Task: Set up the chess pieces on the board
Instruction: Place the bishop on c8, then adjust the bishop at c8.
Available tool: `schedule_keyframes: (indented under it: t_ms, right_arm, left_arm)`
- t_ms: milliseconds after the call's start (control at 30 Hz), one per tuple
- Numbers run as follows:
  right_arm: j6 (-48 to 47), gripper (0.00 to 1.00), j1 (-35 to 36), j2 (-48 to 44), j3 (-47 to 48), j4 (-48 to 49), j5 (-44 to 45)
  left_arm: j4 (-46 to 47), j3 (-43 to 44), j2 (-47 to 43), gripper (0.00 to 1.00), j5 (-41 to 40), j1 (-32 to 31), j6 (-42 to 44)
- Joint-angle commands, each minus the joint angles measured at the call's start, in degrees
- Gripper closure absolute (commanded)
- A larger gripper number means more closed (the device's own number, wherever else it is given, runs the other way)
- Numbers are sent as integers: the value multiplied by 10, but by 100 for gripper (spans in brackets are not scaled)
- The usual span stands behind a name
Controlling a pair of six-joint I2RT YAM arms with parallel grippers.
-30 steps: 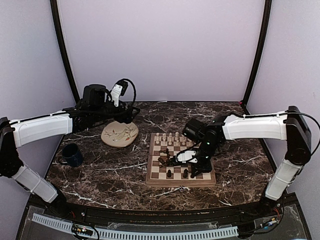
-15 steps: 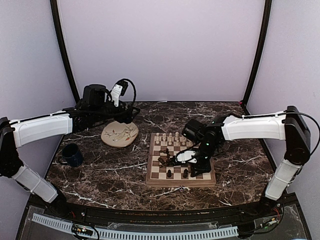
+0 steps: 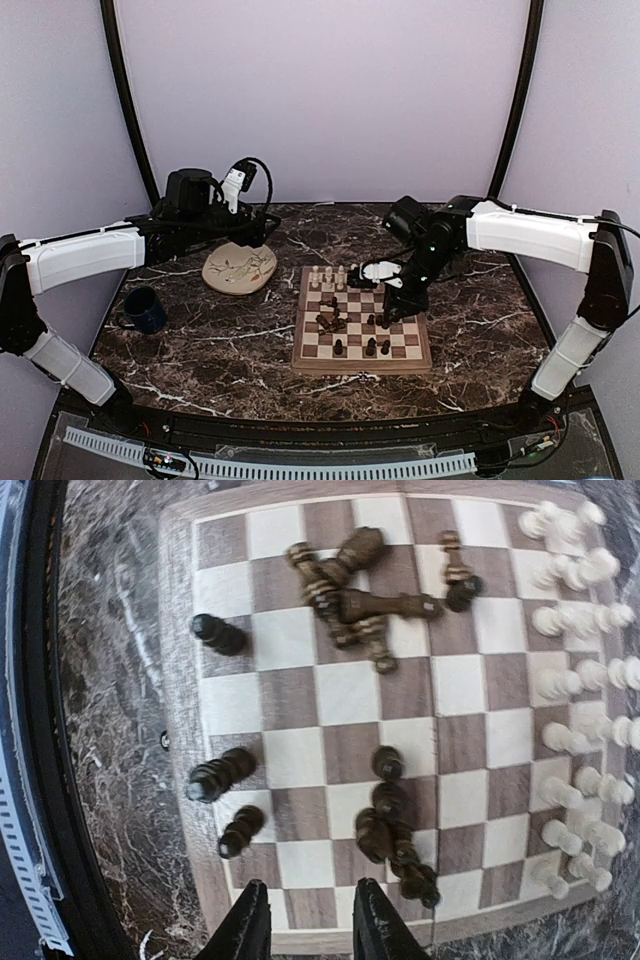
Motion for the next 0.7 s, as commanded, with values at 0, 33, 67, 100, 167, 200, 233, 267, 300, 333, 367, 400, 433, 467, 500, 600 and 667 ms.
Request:
schedule_keyframes:
  t_ms: [0, 33, 67, 100, 167, 200, 233, 267, 300, 333, 367, 400, 433, 467, 500, 600, 667]
  right_arm:
    - [21, 72, -47, -16, 14, 14, -12]
    - [22, 73, -51, -15, 9, 18, -13]
    - [21, 75, -52, -15, 2, 22, -14]
    - [20, 77, -52, -15, -7, 27, -20]
    - [15, 83, -50, -10, -26, 33, -29]
    - [10, 87, -48, -7, -36, 33, -36]
    - [6, 91, -46, -2, -45, 34, -43]
    - [5, 93, -45, 4, -53, 35, -47]
    - [3, 95, -42, 8, -59, 38, -50]
    - [3, 96, -39, 13, -66, 42, -50]
    - [3, 97, -36, 16, -72, 47, -48]
    - [3, 97, -31, 19, -81, 55, -45]
    - [3, 97, -27, 21, -86, 61, -43]
    - [3, 97, -23, 23, -87, 66, -40]
    - [4, 97, -20, 24, -96, 71, -38]
    - [10, 97, -17, 34, -108, 81, -37]
    - [11, 97, -17, 40, -109, 85, -37]
  left_arm:
    - [-1, 20, 0, 12, 7, -3, 2]
    - [0, 20, 0, 12, 7, -2, 2]
    - [-1, 20, 0, 12, 7, -3, 2]
    - [-1, 20, 0, 12, 7, -3, 2]
    - [0, 20, 0, 12, 7, -3, 2]
    - [0, 20, 0, 12, 8, -3, 2]
    - [-1, 20, 0, 12, 8, -3, 2]
    - [0, 20, 0, 12, 8, -3, 2]
    - [-1, 20, 0, 12, 8, -3, 1]
    - [-1, 21, 1, 12, 8, -3, 2]
    - [-1, 20, 1, 12, 8, -3, 2]
    - [-1, 20, 1, 12, 8, -3, 3]
    - [-2, 20, 1, 12, 6, -3, 3]
    - [-1, 20, 1, 13, 6, -3, 3]
    - [-1, 20, 1, 13, 6, -3, 4]
    - [-2, 20, 2, 12, 6, -3, 4]
    - [-1, 20, 2, 12, 8, -3, 3]
